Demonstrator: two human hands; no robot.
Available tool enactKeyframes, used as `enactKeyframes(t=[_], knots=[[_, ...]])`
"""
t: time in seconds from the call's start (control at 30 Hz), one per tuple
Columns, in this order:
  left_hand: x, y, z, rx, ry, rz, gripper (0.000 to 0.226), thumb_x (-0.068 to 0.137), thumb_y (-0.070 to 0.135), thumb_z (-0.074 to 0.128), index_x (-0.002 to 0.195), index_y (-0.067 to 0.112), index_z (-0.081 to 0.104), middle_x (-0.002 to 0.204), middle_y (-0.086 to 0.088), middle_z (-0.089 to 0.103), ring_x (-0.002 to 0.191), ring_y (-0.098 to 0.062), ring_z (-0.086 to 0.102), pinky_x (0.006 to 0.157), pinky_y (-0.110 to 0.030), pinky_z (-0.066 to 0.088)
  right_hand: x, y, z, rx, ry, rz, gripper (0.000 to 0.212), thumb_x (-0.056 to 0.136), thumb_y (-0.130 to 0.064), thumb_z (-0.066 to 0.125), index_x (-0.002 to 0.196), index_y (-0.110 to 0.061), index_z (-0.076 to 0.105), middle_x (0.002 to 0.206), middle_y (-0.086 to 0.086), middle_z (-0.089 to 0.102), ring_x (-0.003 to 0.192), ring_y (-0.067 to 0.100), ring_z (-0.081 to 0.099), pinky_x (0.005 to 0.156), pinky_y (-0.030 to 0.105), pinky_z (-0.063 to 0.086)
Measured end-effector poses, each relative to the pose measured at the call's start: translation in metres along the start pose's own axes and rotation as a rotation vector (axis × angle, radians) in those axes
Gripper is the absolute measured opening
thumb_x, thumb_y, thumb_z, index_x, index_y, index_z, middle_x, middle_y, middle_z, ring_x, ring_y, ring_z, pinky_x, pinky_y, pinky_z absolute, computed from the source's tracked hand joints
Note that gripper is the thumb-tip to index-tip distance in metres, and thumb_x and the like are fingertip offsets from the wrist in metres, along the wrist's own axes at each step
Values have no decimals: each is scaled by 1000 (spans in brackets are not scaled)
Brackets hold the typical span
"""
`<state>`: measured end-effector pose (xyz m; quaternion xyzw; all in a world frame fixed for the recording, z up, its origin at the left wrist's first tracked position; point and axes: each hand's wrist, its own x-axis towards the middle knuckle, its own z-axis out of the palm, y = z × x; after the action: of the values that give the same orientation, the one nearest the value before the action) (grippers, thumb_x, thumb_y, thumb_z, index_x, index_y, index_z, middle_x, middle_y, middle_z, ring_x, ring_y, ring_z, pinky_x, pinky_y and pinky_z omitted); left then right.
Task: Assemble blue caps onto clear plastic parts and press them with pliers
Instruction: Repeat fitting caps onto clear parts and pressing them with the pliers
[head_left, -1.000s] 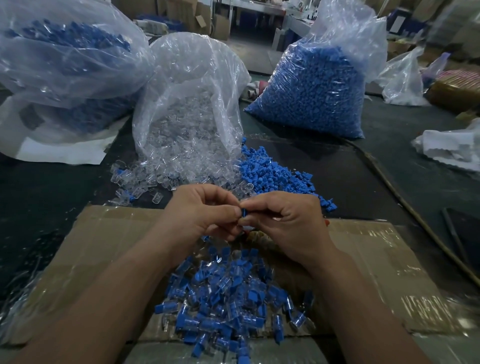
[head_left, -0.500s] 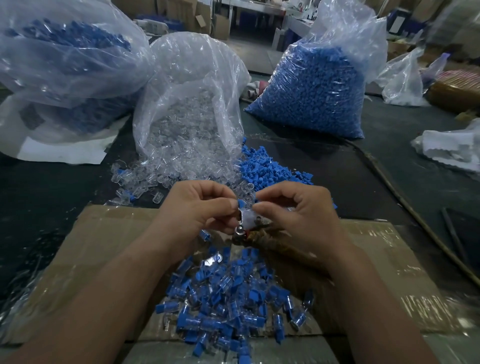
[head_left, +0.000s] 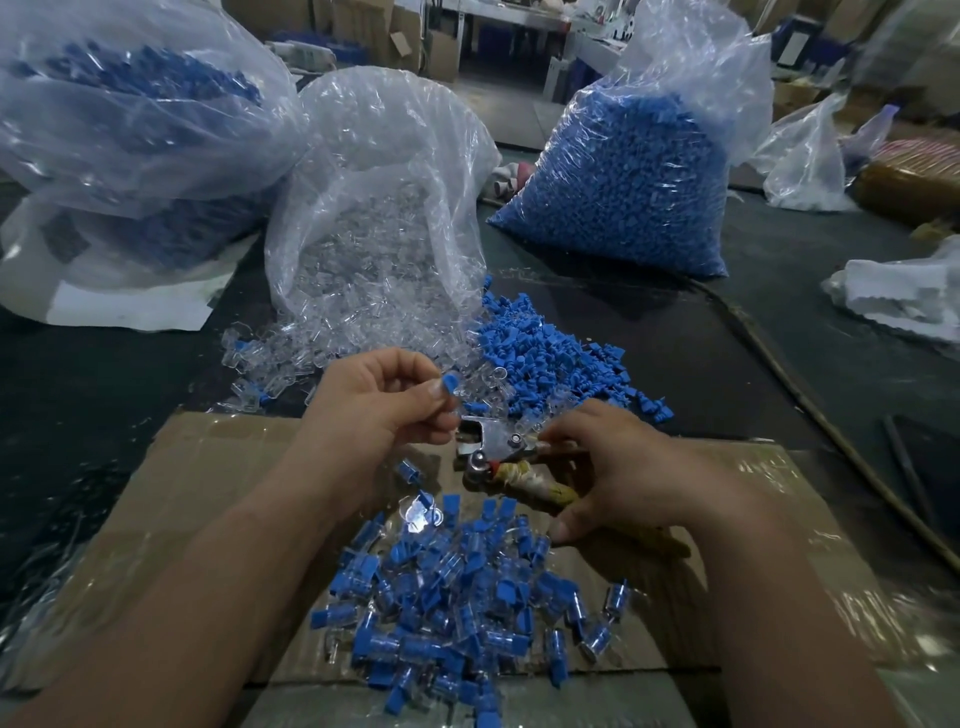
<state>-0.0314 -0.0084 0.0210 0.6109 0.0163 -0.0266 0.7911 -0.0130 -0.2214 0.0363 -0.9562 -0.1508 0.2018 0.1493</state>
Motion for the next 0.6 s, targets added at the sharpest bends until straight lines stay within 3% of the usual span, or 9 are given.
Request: enactKeyframes(t=[0.13,0.33,0.47,0.6], knots=[[0,0,0,-1,7,-1,8,75,-4,55,73,4,57,59,-5,65,52,-14,63,49,-20,52,-1,-4,-1,-30,67,-12,65,58,-45,81,115,-36,52,93,-25,39,89,1,40,74,25,36],[0,2,1,29,12,7,12,81,-8,51,75,2,55,58,-5,65,52,-12,63,49,-18,51,5,-11,2,-132,143,-18,13,73,-26,67,83,-30,59,79,-10,52,72,4,46,57,25,38],[0,2,2,18,26,20,13,81,-9,51,75,2,55,57,-4,64,51,-12,62,48,-18,51,8,-12,7,-194,196,-11,7,78,-18,59,77,-25,57,76,-7,52,70,6,46,57,26,41],[0,1,2,9,53,44,13,81,-8,52,75,3,55,57,-3,64,52,-12,63,49,-18,51,7,-8,5,-137,294,-41,7,81,-19,58,82,-25,55,80,-10,46,71,2,40,57,21,29]])
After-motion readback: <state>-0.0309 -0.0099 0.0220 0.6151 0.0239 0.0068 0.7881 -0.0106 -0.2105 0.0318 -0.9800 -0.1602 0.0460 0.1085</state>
